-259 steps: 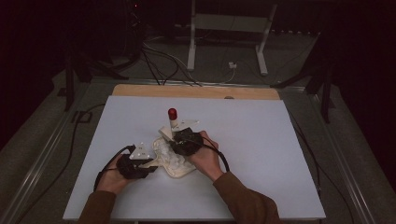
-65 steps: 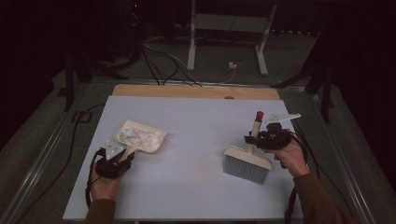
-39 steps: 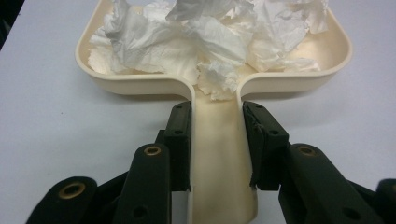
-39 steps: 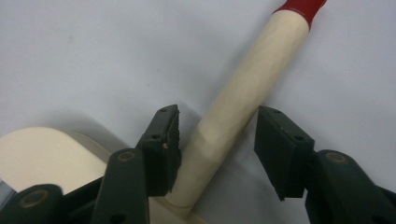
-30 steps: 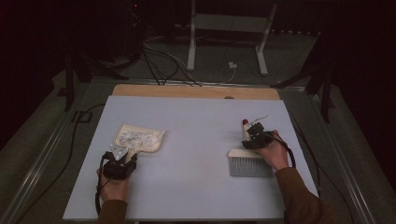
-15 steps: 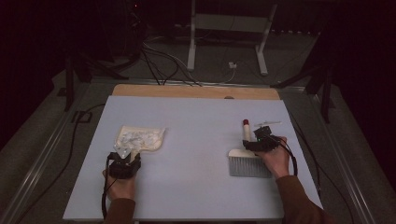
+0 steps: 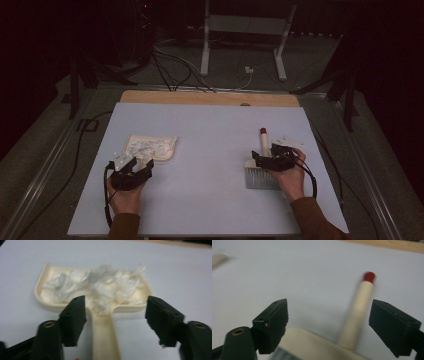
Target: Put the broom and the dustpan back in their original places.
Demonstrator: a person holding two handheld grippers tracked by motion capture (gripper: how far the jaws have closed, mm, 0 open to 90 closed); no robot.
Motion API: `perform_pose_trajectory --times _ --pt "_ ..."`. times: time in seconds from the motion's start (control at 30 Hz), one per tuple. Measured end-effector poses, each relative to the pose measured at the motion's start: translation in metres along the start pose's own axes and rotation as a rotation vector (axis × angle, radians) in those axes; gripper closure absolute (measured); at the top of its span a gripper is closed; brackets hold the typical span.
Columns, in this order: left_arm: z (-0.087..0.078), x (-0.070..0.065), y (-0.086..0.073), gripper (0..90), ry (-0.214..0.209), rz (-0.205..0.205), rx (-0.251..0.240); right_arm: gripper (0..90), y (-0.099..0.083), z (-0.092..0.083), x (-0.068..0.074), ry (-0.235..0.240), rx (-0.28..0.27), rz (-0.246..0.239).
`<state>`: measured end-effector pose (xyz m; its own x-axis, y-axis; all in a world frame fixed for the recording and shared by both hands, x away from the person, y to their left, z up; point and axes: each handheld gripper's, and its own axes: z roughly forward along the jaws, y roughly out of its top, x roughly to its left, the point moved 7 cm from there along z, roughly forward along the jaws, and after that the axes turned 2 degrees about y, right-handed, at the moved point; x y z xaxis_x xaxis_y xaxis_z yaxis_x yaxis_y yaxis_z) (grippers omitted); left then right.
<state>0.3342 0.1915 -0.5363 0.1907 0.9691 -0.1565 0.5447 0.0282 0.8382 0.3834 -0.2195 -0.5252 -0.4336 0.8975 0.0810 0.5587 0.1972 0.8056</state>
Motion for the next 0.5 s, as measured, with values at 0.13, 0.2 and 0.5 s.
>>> perform_pose_trajectory --times 0.13,0.2,0.5 --pt "-0.007 -0.009 0.01 21.0 -0.034 0.035 -0.051 12.8 -0.003 -0.002 0.019 0.035 -0.047 -0.034" --pt "-0.009 -0.015 0.013 16.2 -0.048 0.044 -0.07 11.3 -0.004 -0.002 0.029 0.051 -0.069 -0.047" --pt "-0.015 -0.041 0.019 0.5 -0.112 0.082 -0.109 8.1 -0.014 -0.005 0.062 0.077 -0.128 -0.07"
